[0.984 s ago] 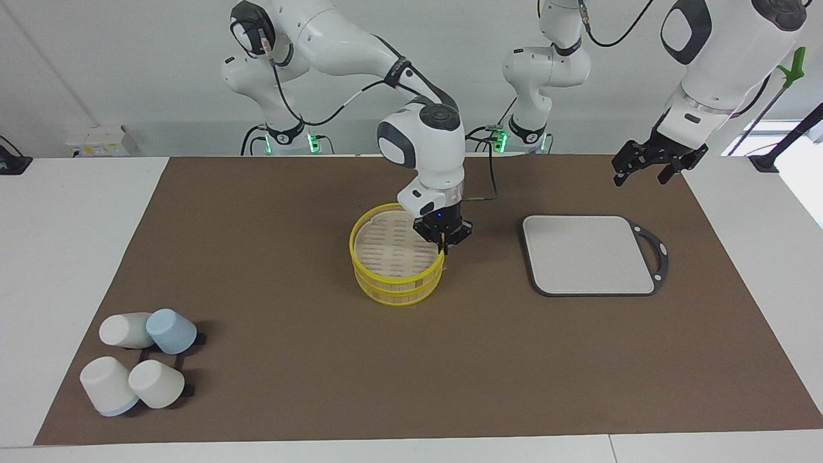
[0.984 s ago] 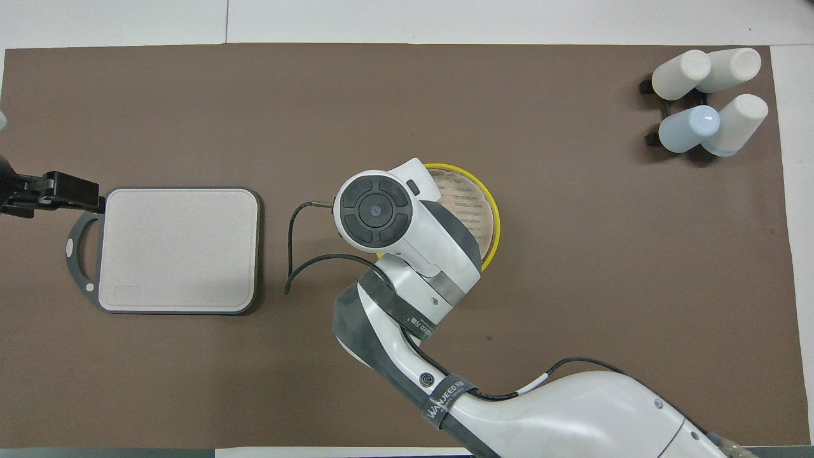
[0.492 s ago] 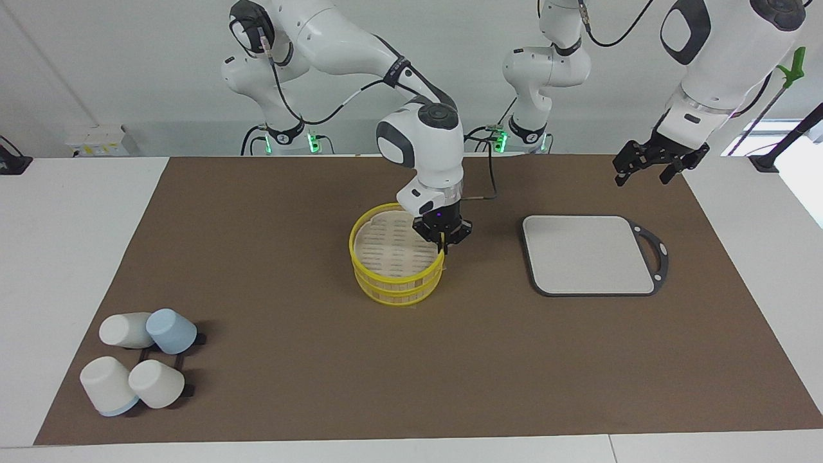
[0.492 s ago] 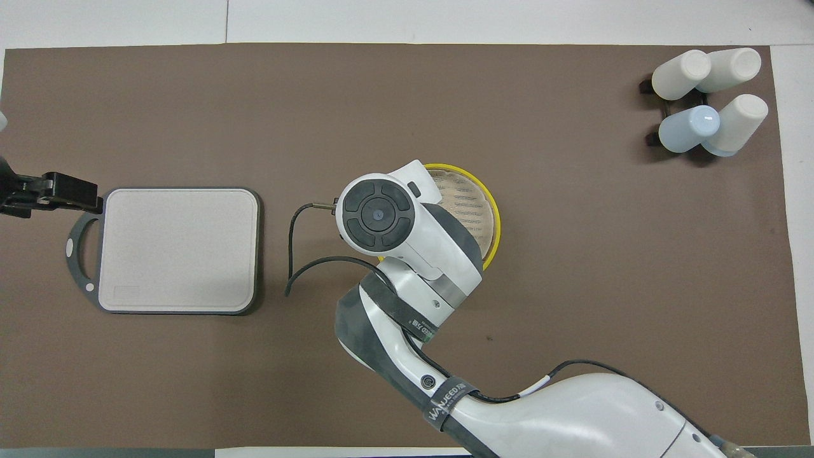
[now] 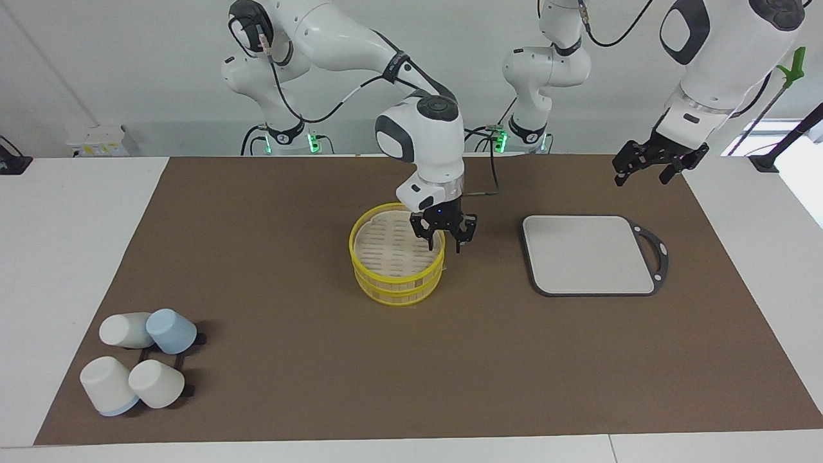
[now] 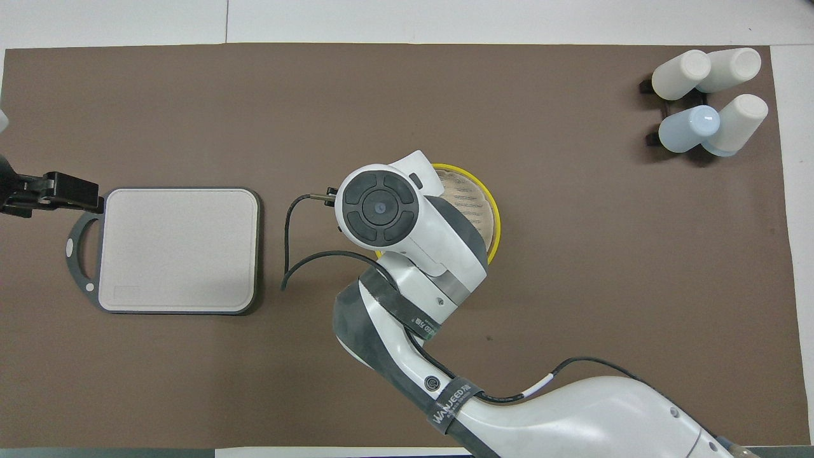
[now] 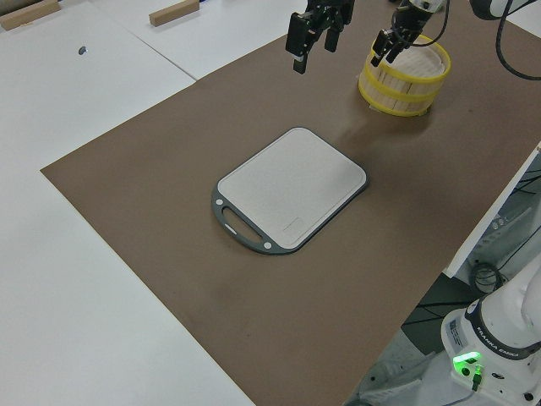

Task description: Place bun in steamer

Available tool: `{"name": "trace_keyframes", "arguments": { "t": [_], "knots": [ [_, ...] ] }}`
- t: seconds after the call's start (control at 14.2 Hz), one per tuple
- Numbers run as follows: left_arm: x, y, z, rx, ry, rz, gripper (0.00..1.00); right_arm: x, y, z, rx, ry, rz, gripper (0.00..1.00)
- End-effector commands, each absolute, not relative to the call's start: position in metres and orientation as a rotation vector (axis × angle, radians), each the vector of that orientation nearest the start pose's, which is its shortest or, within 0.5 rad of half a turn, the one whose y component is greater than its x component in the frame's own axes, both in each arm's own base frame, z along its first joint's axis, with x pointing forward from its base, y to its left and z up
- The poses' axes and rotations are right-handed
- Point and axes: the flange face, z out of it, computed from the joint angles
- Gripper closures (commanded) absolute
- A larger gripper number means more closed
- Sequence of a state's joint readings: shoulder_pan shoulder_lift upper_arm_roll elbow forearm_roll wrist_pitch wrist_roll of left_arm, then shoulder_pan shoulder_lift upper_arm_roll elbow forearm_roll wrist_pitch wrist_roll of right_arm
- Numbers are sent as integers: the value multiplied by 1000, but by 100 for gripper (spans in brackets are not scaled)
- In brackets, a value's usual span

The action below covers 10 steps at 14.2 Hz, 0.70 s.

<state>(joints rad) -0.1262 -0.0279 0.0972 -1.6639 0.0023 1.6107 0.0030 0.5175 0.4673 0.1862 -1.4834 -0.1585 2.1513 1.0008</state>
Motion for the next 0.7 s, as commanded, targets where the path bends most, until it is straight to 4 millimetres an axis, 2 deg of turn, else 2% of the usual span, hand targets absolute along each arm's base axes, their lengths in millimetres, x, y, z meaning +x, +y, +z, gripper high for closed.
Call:
{"name": "trace_keyframes", "arguments": {
  "t": [0.0, 0.14, 0.35, 0.63],
  "knots": [
    [545, -15, 600, -3124, 69, 34, 0, 578, 395, 478, -3011, 361, -325, 0],
    [545, -15, 601, -3124, 69, 31, 0, 590, 330, 517, -3077, 350, -293, 0],
    [545, -15, 601, -3124, 69, 31, 0, 598, 247, 557, -3126, 320, -225, 0],
    [545, -15, 601, -3124, 71, 31, 0, 571, 146, 614, -3146, 224, -80, 0]
  ]
}}
